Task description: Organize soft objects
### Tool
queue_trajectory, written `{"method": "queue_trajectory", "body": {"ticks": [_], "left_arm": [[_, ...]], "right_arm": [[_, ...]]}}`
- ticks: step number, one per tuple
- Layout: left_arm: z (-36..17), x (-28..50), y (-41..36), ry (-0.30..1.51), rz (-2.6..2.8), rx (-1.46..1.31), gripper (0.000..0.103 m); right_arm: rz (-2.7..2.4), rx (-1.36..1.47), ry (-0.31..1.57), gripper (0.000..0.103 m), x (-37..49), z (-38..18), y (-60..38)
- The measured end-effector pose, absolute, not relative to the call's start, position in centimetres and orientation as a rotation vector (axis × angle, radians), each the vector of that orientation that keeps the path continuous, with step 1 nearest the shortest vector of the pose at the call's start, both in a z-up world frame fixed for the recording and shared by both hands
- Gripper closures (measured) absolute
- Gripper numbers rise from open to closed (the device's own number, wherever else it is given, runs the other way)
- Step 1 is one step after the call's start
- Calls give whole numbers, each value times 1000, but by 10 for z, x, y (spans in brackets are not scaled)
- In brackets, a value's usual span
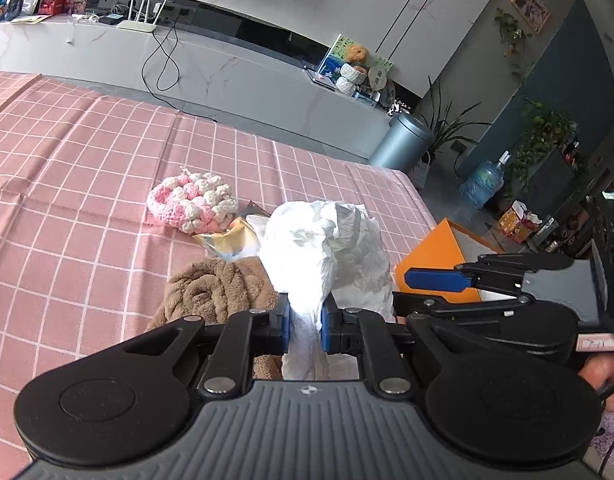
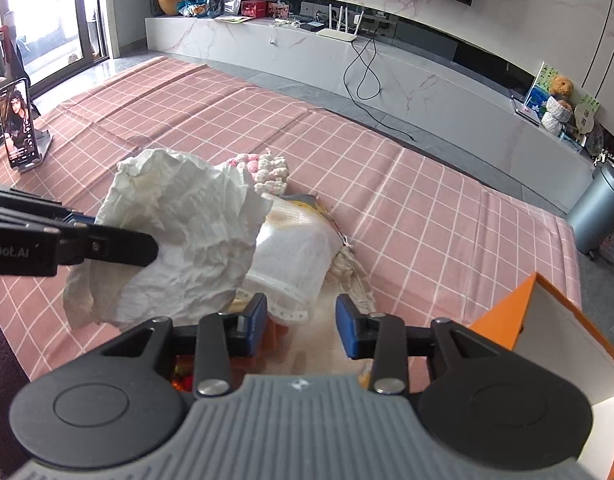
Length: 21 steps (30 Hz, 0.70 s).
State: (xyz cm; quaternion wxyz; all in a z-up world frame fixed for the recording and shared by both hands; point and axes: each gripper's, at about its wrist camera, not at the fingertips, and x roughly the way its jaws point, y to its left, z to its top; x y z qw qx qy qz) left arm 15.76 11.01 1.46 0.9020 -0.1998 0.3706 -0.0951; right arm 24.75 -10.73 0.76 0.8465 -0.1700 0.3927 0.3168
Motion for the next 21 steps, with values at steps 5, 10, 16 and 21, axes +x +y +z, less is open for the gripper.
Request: {"method": "queue_trajectory", "body": {"ticks": [5, 10, 16, 21], "left_arm": [[0, 162, 110, 821, -221, -432, 87], [-10, 152, 111, 787, -250, -501, 88], [3, 147, 115, 730, -219, -500, 88], [12, 147, 124, 692, -157, -485, 88]], "right_arm": [[668, -355, 894, 65, 247, -7, -105], [642, -403, 939, 63, 234, -33, -111], [624, -424, 906, 64, 227, -28, -115], [640, -353, 898, 47, 234, -13, -122]]}}
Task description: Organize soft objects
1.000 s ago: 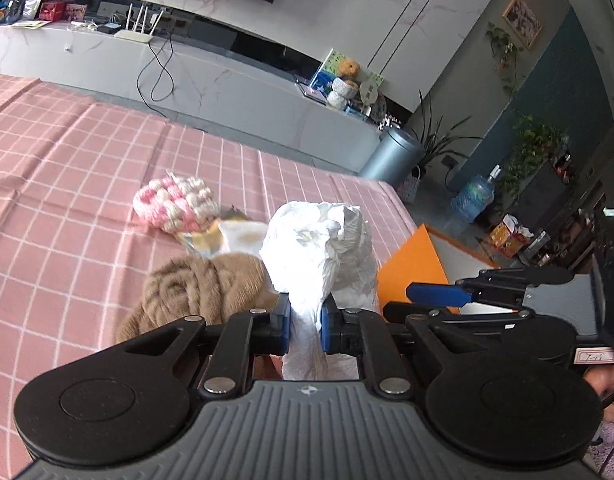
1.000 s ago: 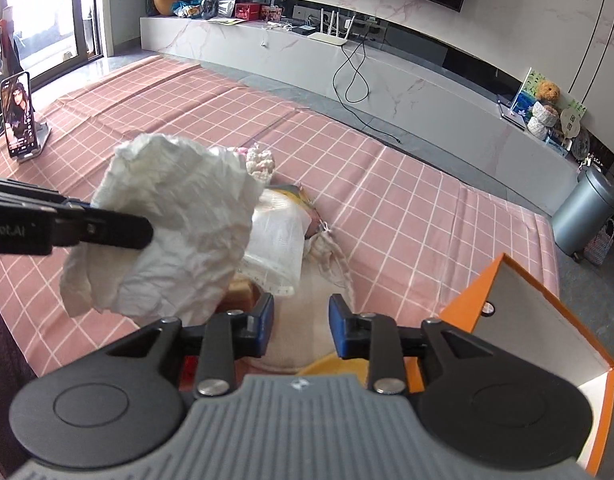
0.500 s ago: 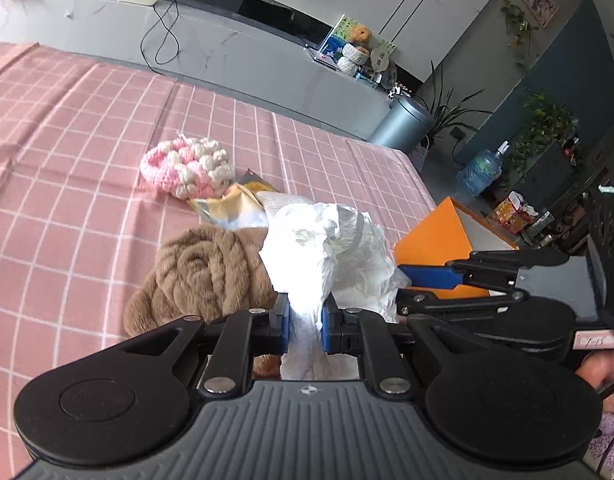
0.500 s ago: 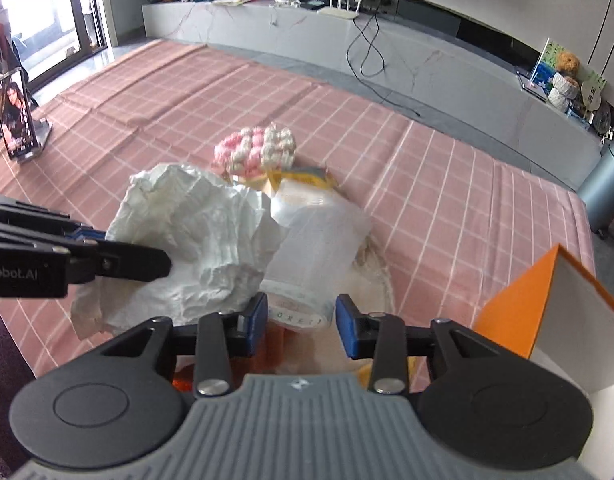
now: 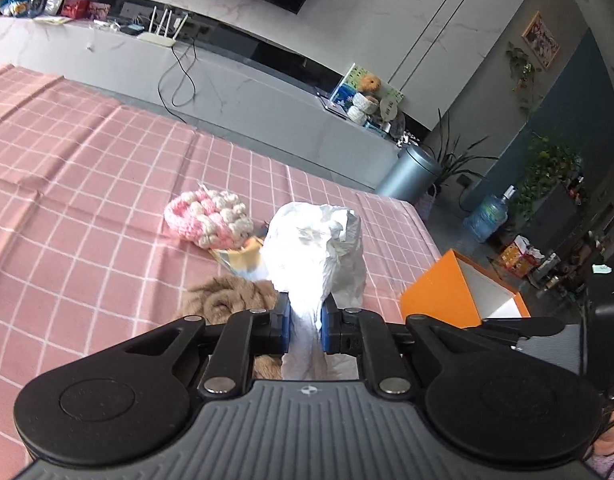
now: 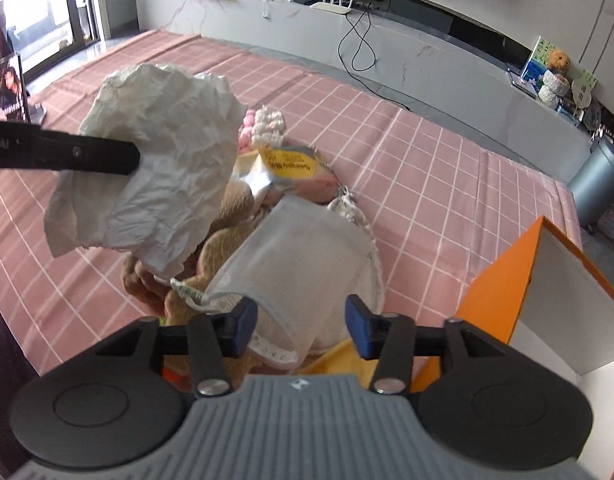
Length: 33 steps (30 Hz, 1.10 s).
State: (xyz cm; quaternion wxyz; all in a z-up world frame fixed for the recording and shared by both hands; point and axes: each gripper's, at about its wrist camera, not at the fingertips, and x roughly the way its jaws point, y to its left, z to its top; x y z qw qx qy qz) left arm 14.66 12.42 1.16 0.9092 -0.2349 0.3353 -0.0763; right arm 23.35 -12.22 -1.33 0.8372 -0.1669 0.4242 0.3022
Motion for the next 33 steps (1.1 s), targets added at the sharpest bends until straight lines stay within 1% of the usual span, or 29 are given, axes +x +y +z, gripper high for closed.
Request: {"method": "queue_trajectory", "body": {"ticks": [1, 2, 6, 8, 9, 13, 15, 16, 17, 18, 19, 20, 21, 22, 23, 24, 25, 26, 33], "left_arm": [[13, 148, 125, 686, -150, -477, 88], [15, 150, 125, 678, -134, -467, 88], [16, 159, 123, 677, -93, -425, 88], [14, 162, 123, 685, -96, -424, 88], [12, 163, 122, 690, -95, -423, 88], [3, 168, 116, 716, -94, -419, 88], [-1, 171, 112, 722, -93, -413, 88], [-1, 172, 111, 720, -91, -405, 88], [-1, 172, 109, 718, -93, -400, 88], [-2, 173, 109, 718, -97, -399, 88], [-2, 173, 108, 720, -100, -401, 88], [-2, 174, 109, 721, -102, -403, 88], [-3, 174, 109, 723, -102, -401, 88], [-3, 173, 108, 724, -99, -398, 88], [-3, 173, 108, 725, -98, -395, 88], [-4, 173, 108, 727, -97, -395, 88], [-4, 173, 108, 728, -96, -396, 88], [-5, 173, 108, 729, -95, -395, 88], [6, 164, 102, 706, -86, -369, 88]], "right_arm": [[643, -325, 909, 37, 237, -12, -122], [653, -295, 927, 30, 242, -11, -122], [709, -173, 997, 27, 257, -4, -119], [706, -110, 1013, 18, 265, 1, -121], [697, -86, 1025, 16, 270, 1, -121], [601, -57, 1123, 16, 292, -19, -119], [578, -5, 1187, 21, 303, -34, -121], [570, 25, 1223, 27, 307, -42, -122], [563, 56, 1252, 39, 310, -47, -122], [564, 79, 1270, 47, 311, -51, -123], [571, 90, 1278, 60, 310, -54, -123], [571, 94, 1274, 69, 309, -53, -124], [567, 89, 1266, 74, 307, -52, -124], [569, 78, 1257, 86, 305, -50, -125], [569, 66, 1245, 91, 303, -47, -125], [572, 53, 1230, 94, 300, -45, -126], [568, 42, 1214, 101, 298, -41, -128], [567, 34, 1197, 103, 296, -37, -130], [565, -22, 1049, 103, 276, 1, -144]]}}
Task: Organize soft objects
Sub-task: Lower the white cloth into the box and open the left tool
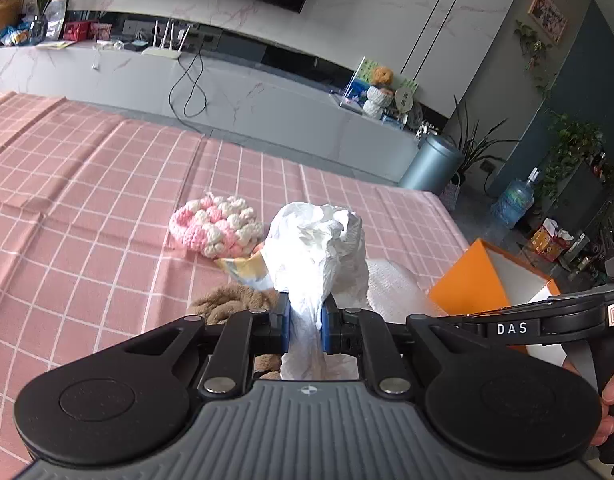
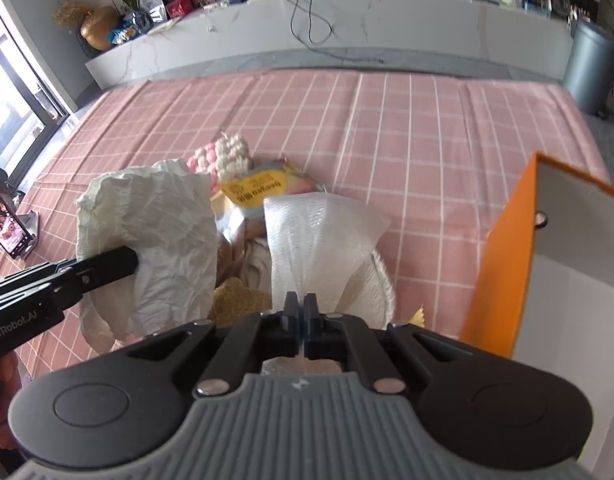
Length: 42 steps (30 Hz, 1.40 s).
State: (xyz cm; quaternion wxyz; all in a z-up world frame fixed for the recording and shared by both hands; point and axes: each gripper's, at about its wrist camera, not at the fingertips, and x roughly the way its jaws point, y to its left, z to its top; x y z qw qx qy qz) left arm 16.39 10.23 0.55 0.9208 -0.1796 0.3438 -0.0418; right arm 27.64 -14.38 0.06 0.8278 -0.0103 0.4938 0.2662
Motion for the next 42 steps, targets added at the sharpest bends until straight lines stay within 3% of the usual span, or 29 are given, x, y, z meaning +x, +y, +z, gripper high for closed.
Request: {"method": "queue_trajectory", "body": {"ticks": [16, 31, 42], "left_arm": [[68, 131, 53, 589, -250, -355, 88], [44, 157, -102, 760, -594, -122, 88], [-1, 182, -168, 985, -626, 144, 88]], "right_arm": [[460, -77, 806, 103, 197, 79, -242], [287, -161, 991, 103, 177, 14, -338], [309, -260, 1139, 103, 192, -33, -335]]}}
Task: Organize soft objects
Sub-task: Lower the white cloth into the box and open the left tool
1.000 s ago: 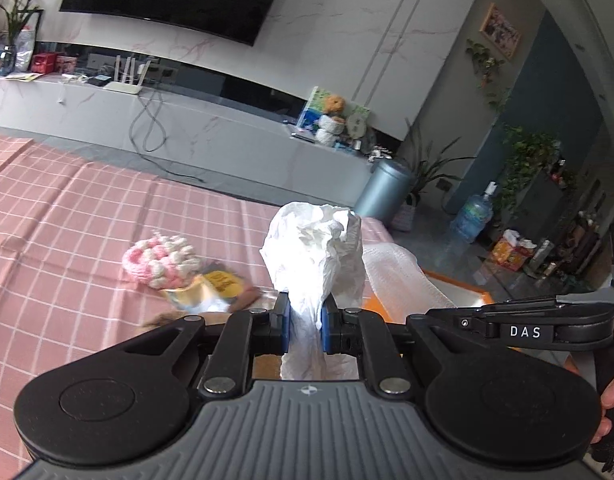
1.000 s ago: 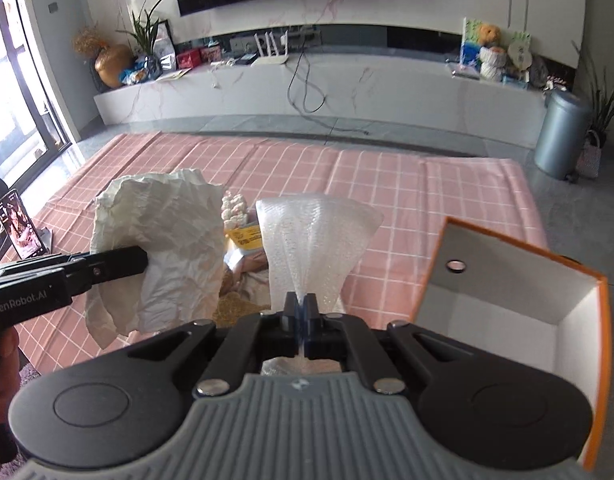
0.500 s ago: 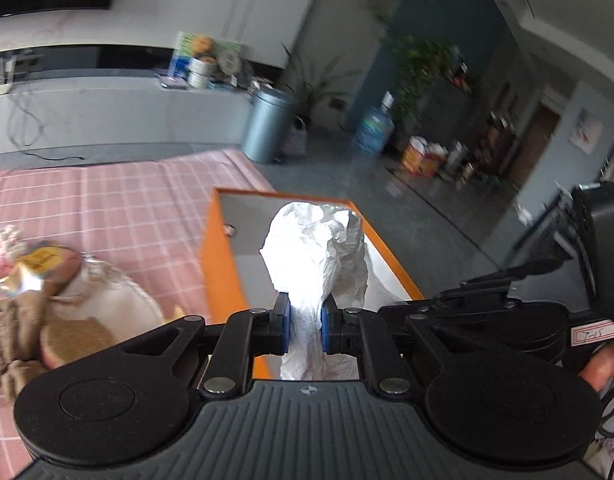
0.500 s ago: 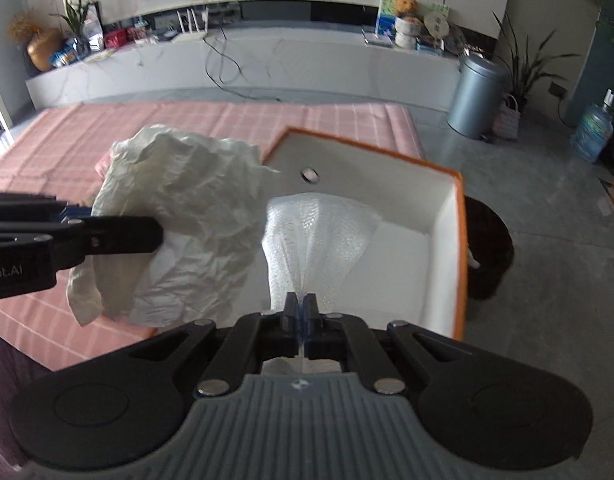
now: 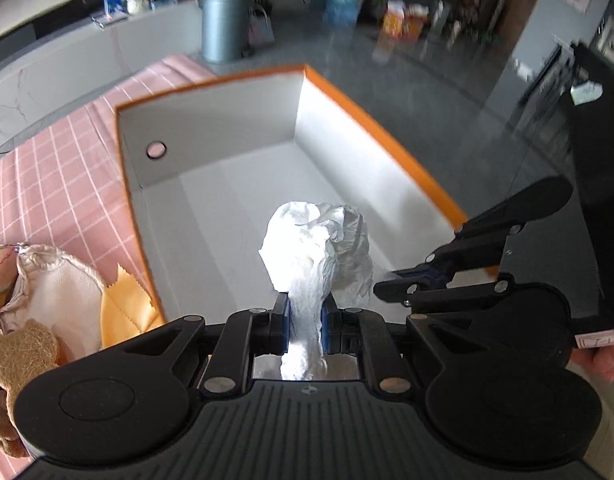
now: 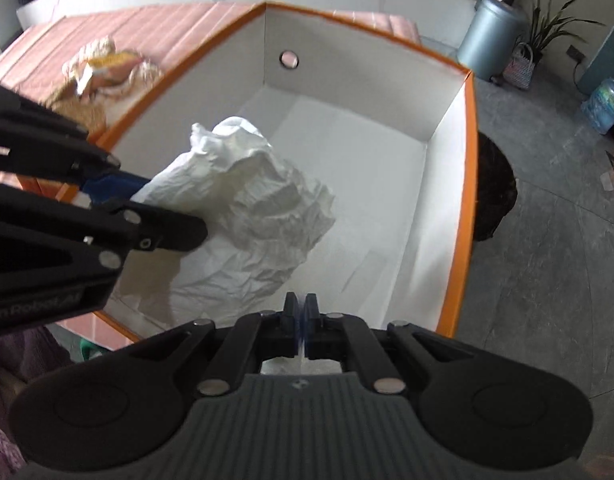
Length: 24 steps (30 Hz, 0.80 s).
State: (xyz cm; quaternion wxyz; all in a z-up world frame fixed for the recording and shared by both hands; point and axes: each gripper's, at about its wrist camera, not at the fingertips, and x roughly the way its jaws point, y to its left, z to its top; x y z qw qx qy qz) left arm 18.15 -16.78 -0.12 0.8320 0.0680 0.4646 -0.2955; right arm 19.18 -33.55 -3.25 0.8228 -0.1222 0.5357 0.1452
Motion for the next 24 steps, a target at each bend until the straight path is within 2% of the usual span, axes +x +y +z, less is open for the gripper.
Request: {"method": "queue_trajectory", "body": {"ticks": [9, 11, 15, 16, 18, 20, 24], "left_arm": [[-32, 195, -190, 1128, -630, 301, 87], [-36, 198, -193, 1148, -632, 322, 86], [-42, 203, -200, 1180, -619, 360, 83], [-41, 203, -201, 1181, -614, 367, 79], [-40, 203, -200, 1176, -612, 367, 74], [-38, 202, -199, 1167, -611, 362, 70], [-31, 197, -195, 1129, -620, 371, 61]], "right_arm": [[322, -263, 1184, 102, 200, -48, -343], [326, -262, 1192, 99, 204, -50, -342], [325, -270, 1197, 95, 205, -51, -341], [324, -271, 1198, 95, 205, -50, -341], [322, -272, 1197, 91, 206, -49, -340], [329, -268, 1190, 81, 205, -47, -340], [330, -283, 1156, 70, 199, -37, -340]]}}
